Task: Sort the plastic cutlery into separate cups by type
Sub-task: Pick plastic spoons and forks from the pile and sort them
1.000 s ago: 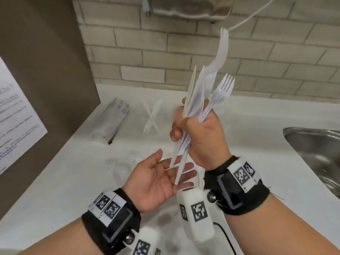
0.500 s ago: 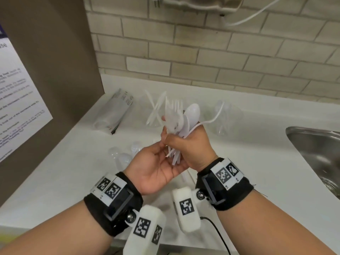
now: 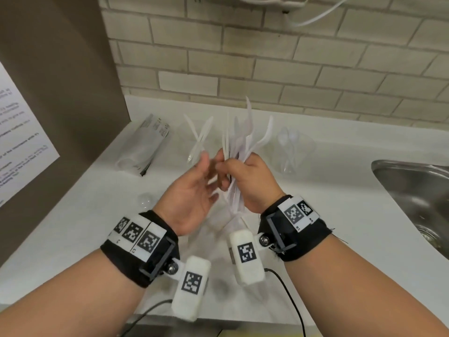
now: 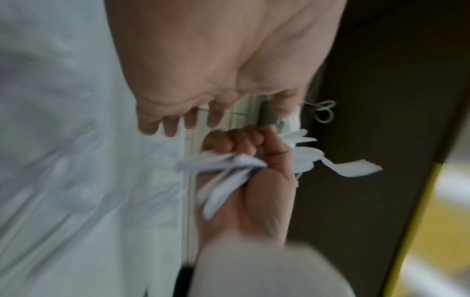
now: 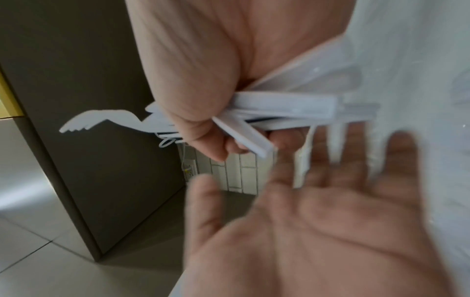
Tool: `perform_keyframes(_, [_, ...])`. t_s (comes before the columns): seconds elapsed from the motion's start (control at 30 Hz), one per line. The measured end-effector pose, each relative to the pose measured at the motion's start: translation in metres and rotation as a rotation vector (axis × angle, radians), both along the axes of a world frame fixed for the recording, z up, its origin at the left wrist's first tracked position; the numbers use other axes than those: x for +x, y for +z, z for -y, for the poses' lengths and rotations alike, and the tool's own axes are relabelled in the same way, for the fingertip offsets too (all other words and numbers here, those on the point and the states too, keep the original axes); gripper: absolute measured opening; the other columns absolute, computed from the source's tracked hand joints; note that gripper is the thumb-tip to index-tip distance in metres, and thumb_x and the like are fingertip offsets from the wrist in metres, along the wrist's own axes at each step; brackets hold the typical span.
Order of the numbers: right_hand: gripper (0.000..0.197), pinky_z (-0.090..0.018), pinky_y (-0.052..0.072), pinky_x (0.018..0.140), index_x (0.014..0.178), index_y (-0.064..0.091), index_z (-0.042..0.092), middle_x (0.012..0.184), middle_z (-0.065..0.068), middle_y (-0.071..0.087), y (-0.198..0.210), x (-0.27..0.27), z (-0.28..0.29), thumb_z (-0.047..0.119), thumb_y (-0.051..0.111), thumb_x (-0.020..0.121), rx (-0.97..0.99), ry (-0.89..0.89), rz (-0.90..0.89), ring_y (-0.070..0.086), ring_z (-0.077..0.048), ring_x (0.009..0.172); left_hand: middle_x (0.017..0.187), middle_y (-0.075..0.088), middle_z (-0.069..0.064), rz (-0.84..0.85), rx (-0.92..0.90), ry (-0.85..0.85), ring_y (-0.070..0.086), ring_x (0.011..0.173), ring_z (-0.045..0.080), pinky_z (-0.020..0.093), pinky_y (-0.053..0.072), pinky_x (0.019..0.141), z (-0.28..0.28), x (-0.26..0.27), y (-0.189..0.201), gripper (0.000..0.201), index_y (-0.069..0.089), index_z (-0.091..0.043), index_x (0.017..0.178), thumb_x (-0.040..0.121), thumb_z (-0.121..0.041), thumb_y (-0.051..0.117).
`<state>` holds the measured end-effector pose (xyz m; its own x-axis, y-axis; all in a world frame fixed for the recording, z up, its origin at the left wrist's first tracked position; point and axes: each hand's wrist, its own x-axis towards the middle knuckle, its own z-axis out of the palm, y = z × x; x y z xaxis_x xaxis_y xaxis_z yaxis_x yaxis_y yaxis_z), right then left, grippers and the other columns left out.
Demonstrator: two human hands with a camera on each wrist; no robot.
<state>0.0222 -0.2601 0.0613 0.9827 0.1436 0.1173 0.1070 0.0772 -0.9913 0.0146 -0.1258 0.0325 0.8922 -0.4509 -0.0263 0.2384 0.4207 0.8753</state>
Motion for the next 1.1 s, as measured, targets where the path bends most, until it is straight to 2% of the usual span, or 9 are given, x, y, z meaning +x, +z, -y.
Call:
perform_keyframes(0.1, [0.016,-0.028,0.038,0.05,0.067,0.059,0.007,0.06,-0.014,0.048,-0.006,0.0,-0.002,0.002,0.049,0.078,-0.103,0.114,-0.023,0.043,-0.019,0.049,0.099,0.061,0.013,0.293,0.267,-0.025,0.049,0.077,0.03,0.032,0.045,0.068,-0.001,0.012,0.018,0.05,0.059,-0.013,0.119,0.077,-0.039,0.07])
perform_keyframes(0.2, [0.024,-0.028,0.044,0.054,0.069,0.06,0.013,0.05,-0.002,0.052,-0.008,-0.001,-0.007,-0.005,0.048,0.079,-0.244,0.205,-0.025,0.047,-0.015,0.047,0.091,0.072,0.007,0.271,0.472,0.041,0.058,0.071,0.051,0.03,0.048,0.05,0.007,0.018,0.025,0.05,0.066,-0.01,0.106,0.065,-0.035,0.08])
perform_keyframes(0.33, [0.033,-0.03,0.05,0.054,0.091,0.061,0.013,0.065,-0.015,0.062,-0.011,-0.001,-0.008,-0.015,0.048,0.079,-0.2,0.268,-0.045,0.057,-0.021,0.05,0.083,0.072,0.007,0.218,0.537,0.193,0.065,0.064,0.034,0.029,0.042,0.041,0.019,0.019,0.019,0.031,0.07,-0.014,0.096,0.074,-0.035,0.075])
perform_keyframes(0.47, [0.018,-0.015,0.048,0.054,0.103,0.057,0.012,0.075,0.007,0.064,-0.012,0.005,-0.004,0.006,0.062,0.087,-0.282,0.192,-0.144,0.062,-0.002,0.062,0.084,0.074,0.01,0.205,0.492,0.348,0.072,0.078,0.03,0.053,0.059,0.066,0.02,0.026,0.017,0.027,0.07,-0.011,0.093,0.083,-0.035,0.067])
perform_keyframes(0.53, [0.044,-0.024,0.05,0.063,0.109,0.058,0.012,0.088,0.006,0.061,-0.014,0.013,0.005,0.025,0.077,0.071,-0.33,0.082,-0.175,0.061,-0.006,0.074,0.08,0.073,0.012,0.175,0.379,0.456,0.072,0.081,0.028,0.051,0.058,0.078,0.017,0.032,0.018,0.019,0.068,-0.008,0.086,0.088,-0.026,0.064])
perform_keyframes(0.63, [0.042,-0.035,0.054,0.074,0.094,0.055,0.018,0.091,-0.002,0.062,-0.001,0.019,0.012,0.03,0.08,0.063,-0.281,-0.136,-0.134,0.062,-0.016,0.08,0.06,0.063,0.006,0.17,0.424,0.58,0.068,0.061,0.024,0.045,0.057,0.071,0.01,0.043,0.013,0.021,0.061,-0.005,0.082,0.089,-0.025,0.062])
perform_keyframes(0.73, [0.02,-0.025,0.045,0.062,0.078,0.06,0.022,0.072,0.001,0.053,0.021,0.019,0.011,0.016,0.078,0.074,-0.246,-0.239,0.16,0.048,-0.011,0.064,0.061,0.057,0.005,0.168,0.576,0.615,0.057,0.044,0.02,0.039,0.054,0.054,0.008,0.047,0.008,0.023,0.056,-0.002,0.092,0.09,-0.025,0.059])
perform_keyframes(0.9, [0.011,-0.023,0.048,0.064,0.083,0.07,0.02,0.067,0.003,0.058,0.03,0.02,-0.008,0.023,0.079,0.076,-0.426,-0.193,0.274,0.049,-0.007,0.058,0.084,0.064,0.009,0.214,0.802,0.607,0.067,0.069,0.027,0.045,0.06,0.063,0.011,0.045,0.0,0.025,0.05,-0.015,0.095,0.089,-0.038,0.059])
perform_keyframes(1.1, [0.016,-0.034,0.054,0.068,0.098,0.053,0.025,0.077,0.009,0.058,0.021,0.027,-0.018,0.02,0.065,0.087,-0.436,-0.397,0.385,0.059,-0.015,0.061,0.088,0.066,0.005,0.297,0.913,0.603,0.069,0.074,0.024,0.038,0.058,0.066,0.01,0.041,-0.001,0.026,0.056,-0.015,0.103,0.088,-0.036,0.058])
